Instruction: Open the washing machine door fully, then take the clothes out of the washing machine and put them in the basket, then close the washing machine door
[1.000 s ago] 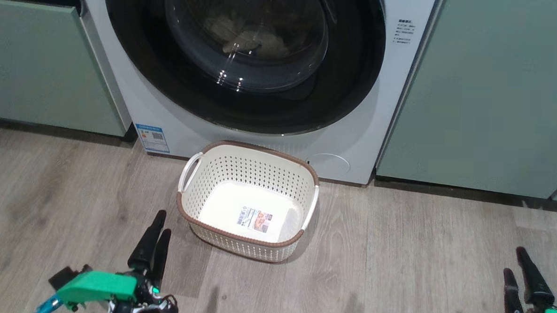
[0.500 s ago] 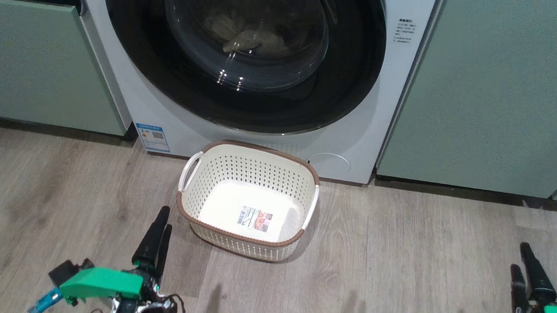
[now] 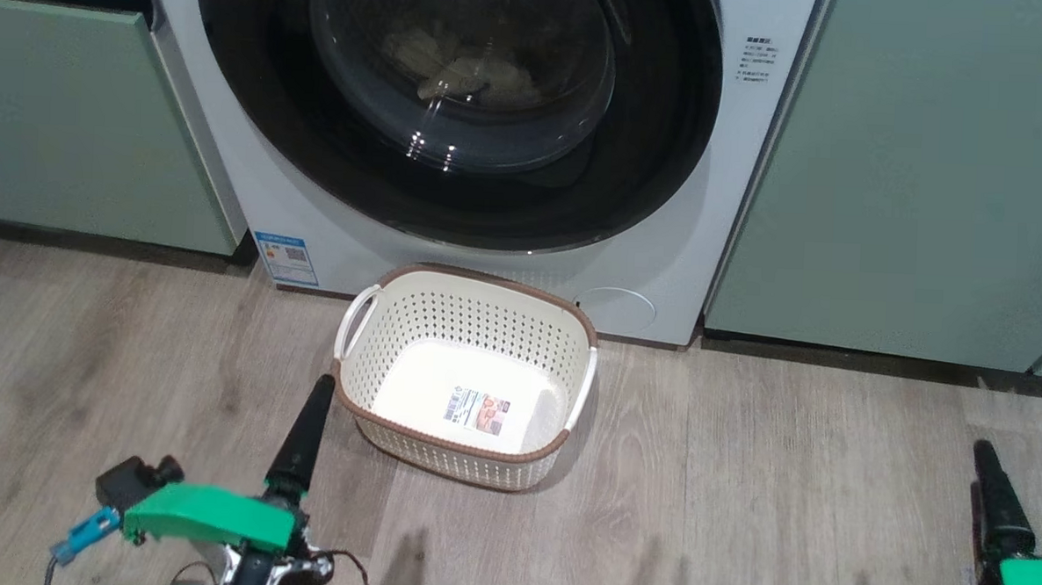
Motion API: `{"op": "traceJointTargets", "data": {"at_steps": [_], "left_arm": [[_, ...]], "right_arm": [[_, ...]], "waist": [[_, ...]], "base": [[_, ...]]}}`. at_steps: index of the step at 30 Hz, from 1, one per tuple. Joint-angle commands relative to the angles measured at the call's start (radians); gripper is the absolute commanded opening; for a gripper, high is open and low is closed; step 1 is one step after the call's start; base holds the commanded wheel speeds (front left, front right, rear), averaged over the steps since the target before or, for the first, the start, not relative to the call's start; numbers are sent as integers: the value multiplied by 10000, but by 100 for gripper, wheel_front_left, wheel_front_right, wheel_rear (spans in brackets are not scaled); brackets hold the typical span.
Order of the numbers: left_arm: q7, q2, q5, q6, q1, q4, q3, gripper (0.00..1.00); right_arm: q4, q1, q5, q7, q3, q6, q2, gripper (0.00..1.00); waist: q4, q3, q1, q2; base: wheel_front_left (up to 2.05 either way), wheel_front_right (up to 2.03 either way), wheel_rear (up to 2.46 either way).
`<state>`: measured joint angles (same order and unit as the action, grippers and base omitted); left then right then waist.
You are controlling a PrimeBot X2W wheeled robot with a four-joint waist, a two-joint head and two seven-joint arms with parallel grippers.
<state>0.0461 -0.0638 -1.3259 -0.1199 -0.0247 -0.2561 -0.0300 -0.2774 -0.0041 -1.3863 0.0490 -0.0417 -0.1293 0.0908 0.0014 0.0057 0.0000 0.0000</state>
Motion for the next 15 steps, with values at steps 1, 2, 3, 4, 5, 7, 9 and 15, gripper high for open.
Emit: {"op": "traceJointTargets", "data": {"at_steps": [1,2,3,4,5,7,9,15], "left_arm": [[150,-149,348,-40,-523,400,235,100],[178,-138,593,-32,-529,414,253,100],[208,-129,857,-22,-534,434,268,100],[237,-114,1112,-11,-536,456,281,100],[267,-89,1333,-6,-536,478,298,100],[326,-56,1793,1,-537,521,317,100],[385,-27,2243,16,-541,565,342,100],[562,35,3402,18,-575,671,362,100]], "right_arm": [[365,-535,264,113,102,-6,275,100],[377,-539,410,144,111,-6,274,100],[383,-545,623,175,90,-6,287,100],[402,-554,902,205,76,-7,308,100],[420,-557,1158,235,61,-7,299,100],[454,-559,1695,295,1,-7,264,100],[485,-556,2292,354,-54,-7,228,100],[641,-555,3770,531,-29,-8,142,100]], "waist": [[-1,-2,0,0],[-4,-4,0,0],[-7,-7,0,0],[-10,-7,0,0],[-13,-9,0,0],[-17,-14,0,0],[-24,-17,0,0],[-34,-10,0,0]], "base": [[0,0,0],[0,0,0],[0,0,0],[0,0,0],[0,0,0],[0,0,0],[0,0,0],[0,0,0]]}}
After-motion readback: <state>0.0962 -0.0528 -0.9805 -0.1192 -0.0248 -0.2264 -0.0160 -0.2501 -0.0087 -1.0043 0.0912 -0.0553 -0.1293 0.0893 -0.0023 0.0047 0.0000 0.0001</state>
